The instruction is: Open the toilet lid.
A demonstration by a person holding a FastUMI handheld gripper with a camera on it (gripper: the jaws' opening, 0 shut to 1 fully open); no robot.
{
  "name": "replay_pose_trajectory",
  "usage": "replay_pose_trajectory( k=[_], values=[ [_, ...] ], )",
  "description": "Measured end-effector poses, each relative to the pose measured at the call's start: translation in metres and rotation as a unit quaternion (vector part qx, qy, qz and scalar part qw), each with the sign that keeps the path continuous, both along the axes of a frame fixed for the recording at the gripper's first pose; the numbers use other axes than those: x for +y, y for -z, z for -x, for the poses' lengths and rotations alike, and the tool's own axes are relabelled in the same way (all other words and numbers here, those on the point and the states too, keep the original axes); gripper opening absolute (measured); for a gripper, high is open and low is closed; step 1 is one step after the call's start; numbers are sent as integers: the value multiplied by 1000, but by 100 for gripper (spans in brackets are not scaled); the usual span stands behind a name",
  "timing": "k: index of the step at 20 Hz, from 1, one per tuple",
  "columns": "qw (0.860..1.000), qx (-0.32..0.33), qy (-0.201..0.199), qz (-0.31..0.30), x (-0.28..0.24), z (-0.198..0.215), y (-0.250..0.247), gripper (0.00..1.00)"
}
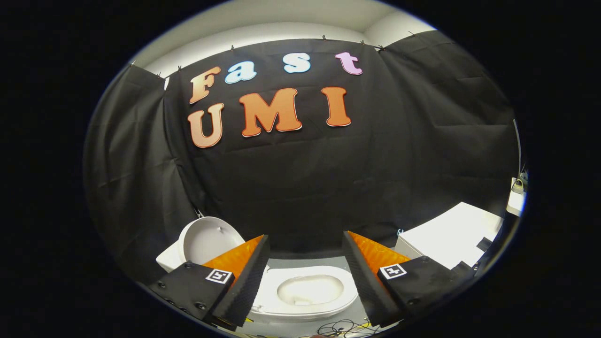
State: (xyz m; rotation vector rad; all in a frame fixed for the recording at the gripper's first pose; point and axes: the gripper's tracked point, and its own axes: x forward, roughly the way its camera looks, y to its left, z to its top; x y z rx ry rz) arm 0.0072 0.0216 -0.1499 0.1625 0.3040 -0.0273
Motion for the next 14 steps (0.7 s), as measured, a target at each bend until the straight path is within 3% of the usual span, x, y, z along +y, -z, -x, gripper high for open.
replay_pose_trajectory(
  k=[14],
  values=[
    [1000, 5, 6, 0, -5, 2, 4, 98]
  ],
)
